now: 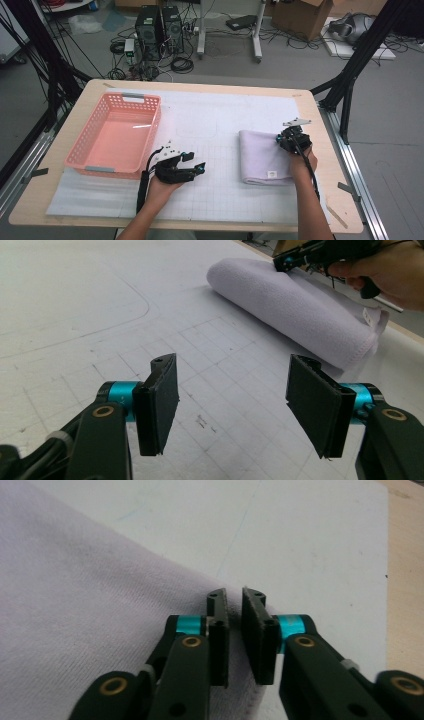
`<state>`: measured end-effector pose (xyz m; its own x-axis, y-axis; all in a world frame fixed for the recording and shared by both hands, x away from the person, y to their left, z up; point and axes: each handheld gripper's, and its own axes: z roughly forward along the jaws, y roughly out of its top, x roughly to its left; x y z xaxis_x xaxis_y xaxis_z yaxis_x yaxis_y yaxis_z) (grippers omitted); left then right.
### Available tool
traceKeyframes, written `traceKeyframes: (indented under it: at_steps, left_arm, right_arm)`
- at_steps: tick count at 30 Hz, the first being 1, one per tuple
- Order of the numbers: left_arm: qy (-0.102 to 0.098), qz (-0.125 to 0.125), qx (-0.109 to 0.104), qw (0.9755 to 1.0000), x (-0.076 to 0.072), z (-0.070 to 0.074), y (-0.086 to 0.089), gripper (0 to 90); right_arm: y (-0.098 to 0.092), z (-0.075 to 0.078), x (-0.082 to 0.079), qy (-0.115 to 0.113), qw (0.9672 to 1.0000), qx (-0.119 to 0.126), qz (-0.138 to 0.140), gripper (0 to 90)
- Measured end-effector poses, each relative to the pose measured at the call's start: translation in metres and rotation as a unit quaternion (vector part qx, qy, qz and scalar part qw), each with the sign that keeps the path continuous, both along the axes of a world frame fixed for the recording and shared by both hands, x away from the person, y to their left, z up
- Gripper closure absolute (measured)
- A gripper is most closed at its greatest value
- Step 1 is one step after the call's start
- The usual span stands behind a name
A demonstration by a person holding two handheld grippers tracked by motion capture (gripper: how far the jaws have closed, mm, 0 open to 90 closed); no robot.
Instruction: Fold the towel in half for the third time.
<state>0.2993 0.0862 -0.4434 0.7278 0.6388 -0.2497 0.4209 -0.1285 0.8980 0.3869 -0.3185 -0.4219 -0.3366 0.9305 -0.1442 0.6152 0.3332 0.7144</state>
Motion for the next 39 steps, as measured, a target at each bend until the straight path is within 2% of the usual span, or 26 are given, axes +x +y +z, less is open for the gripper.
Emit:
traceKeyframes:
  at_steps: [4, 6, 9, 12, 13, 15, 17, 19, 21, 23, 26, 28, 29, 32, 34, 36, 39]
  left_arm:
    - [0.000, 0.000, -0.001, 1.0000, 0.000, 0.000, 0.000, 37.9]
    - [0.000, 0.001, -0.001, 1.0000, 0.000, 0.000, -0.001, 37.9]
    - [-0.001, 0.001, -0.002, 1.0000, 0.000, 0.000, -0.001, 37.9]
    - [-0.002, 0.001, -0.002, 1.0000, 0.000, 0.000, -0.001, 37.9]
    - [-0.003, 0.002, -0.002, 1.0000, 0.000, 0.000, -0.001, 37.9]
    - [-0.003, 0.001, -0.002, 1.0000, 0.000, 0.000, 0.000, 37.9]
    - [-0.002, 0.001, -0.003, 1.0000, 0.000, 0.000, 0.000, 37.9]
    - [-0.002, 0.001, -0.002, 1.0000, 0.000, 0.000, 0.000, 37.9]
    - [-0.003, 0.000, -0.001, 1.0000, 0.000, 0.000, 0.000, 37.8]
    - [-0.002, 0.001, -0.001, 1.0000, 0.000, 0.000, 0.001, 37.8]
    - [-0.004, 0.002, -0.001, 1.0000, 0.000, 0.000, 0.001, 37.7]
    - [-0.004, 0.003, -0.002, 1.0000, 0.000, 0.000, 0.001, 37.7]
    - [-0.005, 0.004, -0.002, 1.0000, 0.000, 0.000, 0.001, 37.4]
    - [-0.009, 0.001, -0.012, 0.9999, 0.000, 0.001, 0.001, 35.9]
    - [-0.010, 0.001, -0.015, 0.9998, 0.000, 0.001, 0.001, 34.3]
    - [-0.010, 0.002, -0.010, 0.9999, 0.000, 0.001, 0.002, 32.8]
    - [-0.006, 0.009, -0.012, 0.9999, 0.000, 0.001, 0.002, 30.5]
  right_arm:
    - [-0.013, 0.013, -0.019, -0.030, 0.9979, 0.056, 0.010, 67.7]
    - [-0.019, 0.016, -0.032, -0.032, 0.9966, 0.074, 0.018, 64.8]
    - [-0.023, 0.014, -0.052, -0.029, 0.9942, 0.092, 0.048, 65.8]
    - [-0.020, 0.006, -0.070, -0.009, 0.9925, 0.083, 0.090, 79.6]
    - [-0.019, 0.002, -0.073, 0.000, 0.9925, 0.074, 0.097, 80.9]
    - [-0.020, -0.008, -0.077, 0.016, 0.9934, 0.057, 0.098, 81.3]
    - [-0.026, -0.011, -0.080, 0.010, 0.9941, 0.068, 0.084, 82.6]
    - [-0.031, -0.011, -0.083, 0.005, 0.9958, 0.057, 0.072, 83.2]
    - [-0.034, -0.009, -0.088, -0.003, 0.9972, 0.049, 0.056, 83.0]
    - [-0.037, -0.006, -0.095, -0.010, 0.9967, 0.061, 0.052, 78.2]
    - [-0.042, 0.000, -0.106, -0.017, 0.9922, 0.100, 0.072, 72.5]
    - [-0.040, 0.001, -0.115, -0.016, 0.9886, 0.114, 0.097, 70.4]
    - [-0.039, -0.001, -0.118, -0.014, 0.9876, 0.109, 0.112, 70.1]
    - [-0.036, -0.009, -0.124, 0.006, 0.9888, 0.079, 0.127, 70.8]
    - [-0.040, -0.009, -0.127, 0.008, 0.9892, 0.084, 0.120, 71.2]
    - [-0.044, -0.008, -0.129, 0.006, 0.9908, 0.076, 0.111, 69.9]
    - [-0.049, -0.006, -0.132, 0.002, 0.9892, 0.100, 0.107, 67.1]
